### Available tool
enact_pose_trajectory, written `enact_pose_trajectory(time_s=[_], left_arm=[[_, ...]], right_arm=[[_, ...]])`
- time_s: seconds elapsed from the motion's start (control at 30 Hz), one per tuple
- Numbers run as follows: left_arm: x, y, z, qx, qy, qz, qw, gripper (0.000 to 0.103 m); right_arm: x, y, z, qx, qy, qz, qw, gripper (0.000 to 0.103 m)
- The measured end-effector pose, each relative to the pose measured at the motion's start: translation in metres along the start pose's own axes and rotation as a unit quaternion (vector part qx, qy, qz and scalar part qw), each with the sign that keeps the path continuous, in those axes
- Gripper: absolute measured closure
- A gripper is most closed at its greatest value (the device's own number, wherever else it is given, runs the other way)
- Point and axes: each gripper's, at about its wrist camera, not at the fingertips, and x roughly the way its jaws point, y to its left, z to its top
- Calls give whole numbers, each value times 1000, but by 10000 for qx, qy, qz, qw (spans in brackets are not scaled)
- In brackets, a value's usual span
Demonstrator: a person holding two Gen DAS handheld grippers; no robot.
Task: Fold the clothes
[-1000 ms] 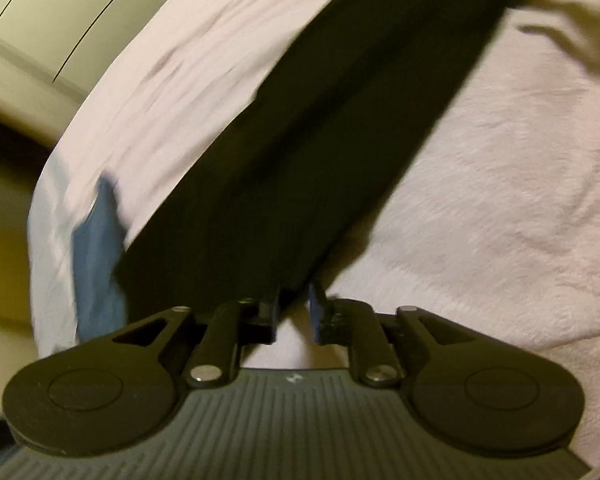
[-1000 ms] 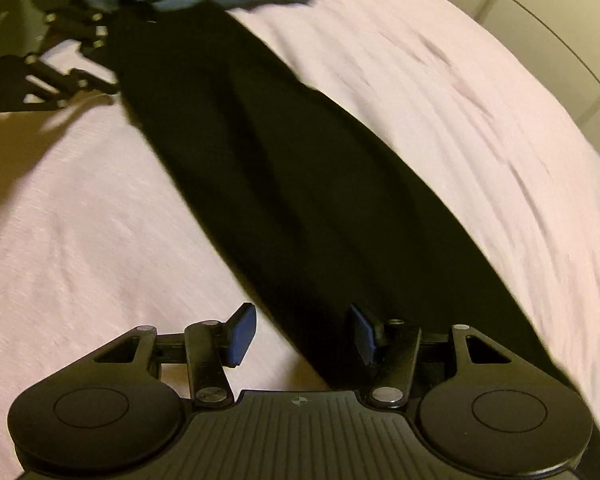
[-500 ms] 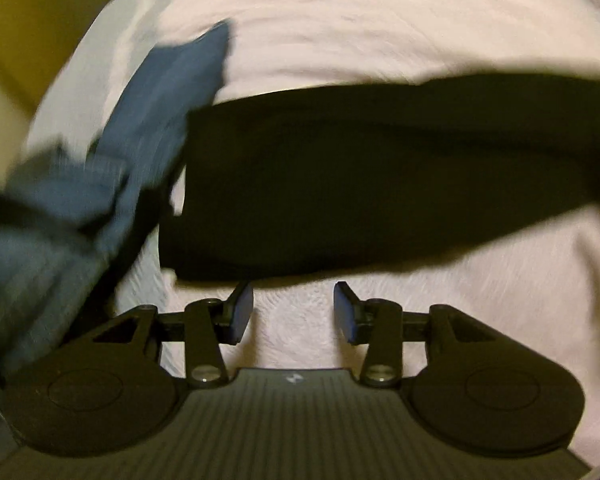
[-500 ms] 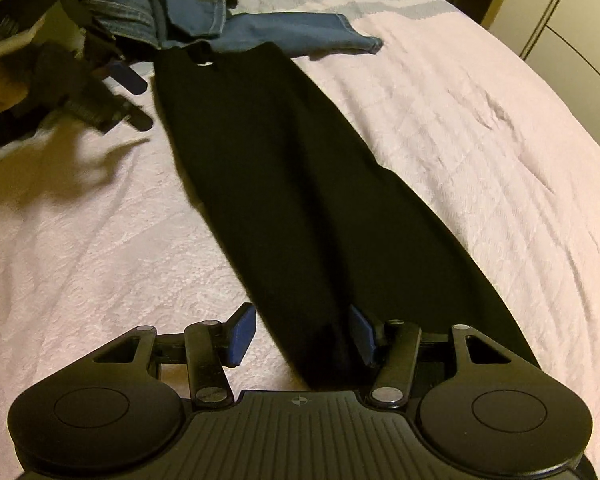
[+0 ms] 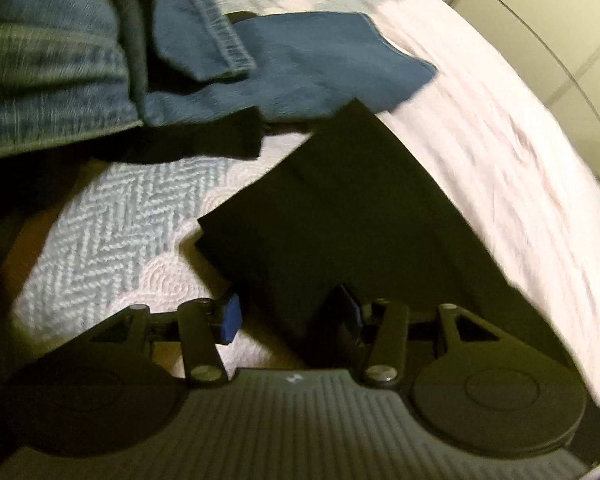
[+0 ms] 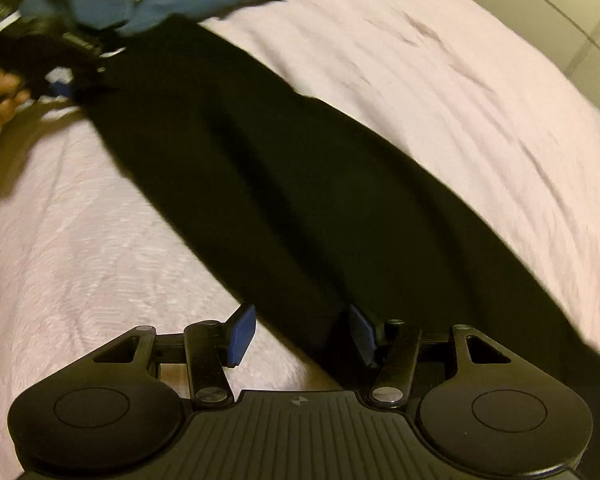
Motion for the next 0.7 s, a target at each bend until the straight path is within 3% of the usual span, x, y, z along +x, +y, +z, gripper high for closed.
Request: enact_pose_trajectory(time_s=[0.13, 0.27, 0.37, 0.4, 0.47, 0.53, 0.6, 0.7], left_arm=[[5, 4, 4, -321, -23, -164, 9993, 62], [3, 0, 6, -303, -50, -340, 9989, 85], [4, -22, 2, 644, -161, -53, 9978, 92], [2, -37, -3, 1264, -250, 118, 9916, 95], [-1, -68, -15, 2504, -465, 402, 9662, 96], [-1, -88, -25, 3085, -566, 400, 9487, 97], [-1, -95, -28, 3187, -604, 435, 9449, 97], [0, -89, -22, 2854, -531, 402, 9561, 97]], right_arm=[[-4, -5, -4, 137, -14, -33, 9999, 47], [-7, -9, -8, 287, -42, -19, 9996, 47], [-6, -10, -8, 277, -24, -12, 9996, 47], [-6, -10, -8, 270, -23, -8, 9996, 47], [-6, -10, -7, 269, -19, 1, 9996, 47], [-5, -11, -7, 279, -4, 10, 9996, 46], [-6, -11, -7, 274, 13, 7, 9996, 46], [-6, -12, -6, 266, 35, -6, 9996, 46]])
